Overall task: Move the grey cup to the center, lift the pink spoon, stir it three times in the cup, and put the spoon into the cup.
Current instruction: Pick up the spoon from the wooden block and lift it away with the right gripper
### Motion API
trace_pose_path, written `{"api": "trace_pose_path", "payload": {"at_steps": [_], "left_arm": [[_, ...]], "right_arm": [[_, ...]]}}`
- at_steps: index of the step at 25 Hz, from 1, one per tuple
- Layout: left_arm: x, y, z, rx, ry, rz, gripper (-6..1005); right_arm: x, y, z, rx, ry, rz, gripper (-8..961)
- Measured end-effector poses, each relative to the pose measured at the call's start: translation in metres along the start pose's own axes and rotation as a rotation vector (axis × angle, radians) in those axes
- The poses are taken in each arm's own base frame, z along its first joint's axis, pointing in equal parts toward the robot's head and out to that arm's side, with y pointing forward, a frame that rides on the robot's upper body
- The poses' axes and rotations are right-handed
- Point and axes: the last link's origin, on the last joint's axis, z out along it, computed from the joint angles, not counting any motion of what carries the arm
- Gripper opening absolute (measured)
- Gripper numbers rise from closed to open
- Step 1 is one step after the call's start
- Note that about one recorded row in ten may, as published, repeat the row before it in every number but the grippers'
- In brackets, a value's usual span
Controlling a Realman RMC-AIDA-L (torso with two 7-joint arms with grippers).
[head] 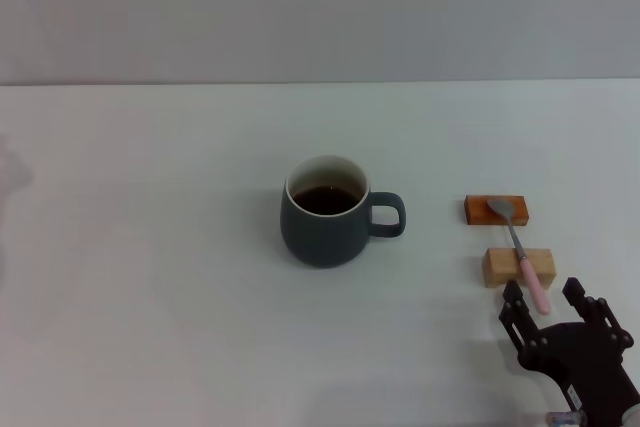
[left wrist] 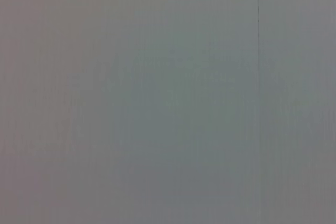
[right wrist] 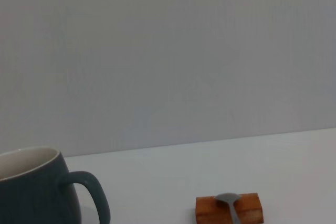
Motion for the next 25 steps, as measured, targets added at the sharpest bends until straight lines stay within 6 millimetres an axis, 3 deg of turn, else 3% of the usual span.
{"api": "trace_pose_path", "payload": {"at_steps": [25], "left_arm": [[-0.0003,0.0008,-0.0002,0.002,0.000,-0.003,-2]], "right_arm": [[0.0055,0.0001,0.0069,-0.026,0.026,0.020,689]]}}
